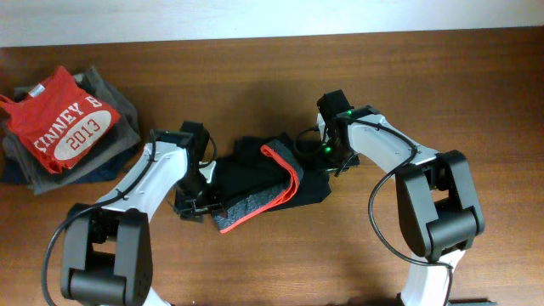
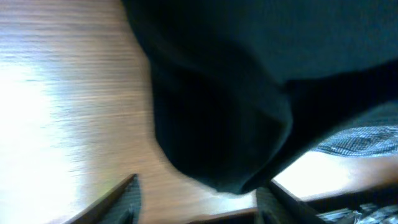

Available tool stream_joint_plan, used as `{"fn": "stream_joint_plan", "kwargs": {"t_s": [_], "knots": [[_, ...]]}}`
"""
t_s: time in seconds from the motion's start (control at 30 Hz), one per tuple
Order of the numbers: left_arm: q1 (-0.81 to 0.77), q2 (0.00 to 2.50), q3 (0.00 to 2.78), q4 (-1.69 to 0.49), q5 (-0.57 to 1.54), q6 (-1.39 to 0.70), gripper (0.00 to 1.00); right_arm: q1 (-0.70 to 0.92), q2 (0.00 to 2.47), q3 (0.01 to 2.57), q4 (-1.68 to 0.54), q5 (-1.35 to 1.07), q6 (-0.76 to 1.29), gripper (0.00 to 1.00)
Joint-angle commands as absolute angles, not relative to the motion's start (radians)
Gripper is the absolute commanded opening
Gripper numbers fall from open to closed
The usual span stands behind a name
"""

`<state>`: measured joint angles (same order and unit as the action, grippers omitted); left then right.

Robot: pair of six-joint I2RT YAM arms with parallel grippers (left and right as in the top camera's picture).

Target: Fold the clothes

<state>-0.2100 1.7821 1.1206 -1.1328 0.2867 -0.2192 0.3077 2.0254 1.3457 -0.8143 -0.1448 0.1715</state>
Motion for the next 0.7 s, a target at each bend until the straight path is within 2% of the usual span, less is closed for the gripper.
{"fn": "stream_joint_plan", "kwargs": {"t_s": [0.0,0.03,0.13,0.17,0.2,0.4,0.47,0.53,0.63,0.67], "knots": [[-0.209,1.764,1.091,-1.095,0.443,-0.182,0.4,0.316,2.096,1.324,-0.807,-0.147,0.165,0.18],[-0.209,1.764,1.091,-1.089,0.461,-0.173,0.34,0.316,2.096,1.324,-0.807,-0.147,0.165,0.18],[-0.209,1.761,1.091,-1.082,0.487,-0.162,0.07,0.316,2.096,1.324,-0.808,-0.147,0.165,0.18],[-0.209,1.759,1.091,-1.081,0.487,-0.159,0.04,0.316,2.096,1.324,-0.808,-0.147,0.165,0.19],[-0.209,1.757,1.091,-1.079,0.486,-0.149,0.0,0.316,2.096,1.324,-0.807,-0.147,0.165,0.19],[-0.208,1.722,1.096,-1.082,0.469,-0.136,0.0,0.316,2.096,1.324,-0.808,-0.147,0.165,0.19],[-0.208,1.707,1.096,-1.098,0.398,-0.138,0.09,0.316,2.096,1.324,-0.808,-0.147,0.165,0.19],[-0.208,1.699,1.096,-1.117,0.291,-0.166,0.33,0.316,2.096,1.324,-0.808,-0.147,0.165,0.19],[-0.208,1.697,1.095,-1.122,0.176,-0.21,0.49,0.316,2.096,1.324,-0.807,-0.147,0.165,0.19],[-0.208,1.698,1.093,-1.108,0.175,-0.209,0.5,0.316,2.096,1.324,-0.807,-0.147,0.165,0.19]]}}
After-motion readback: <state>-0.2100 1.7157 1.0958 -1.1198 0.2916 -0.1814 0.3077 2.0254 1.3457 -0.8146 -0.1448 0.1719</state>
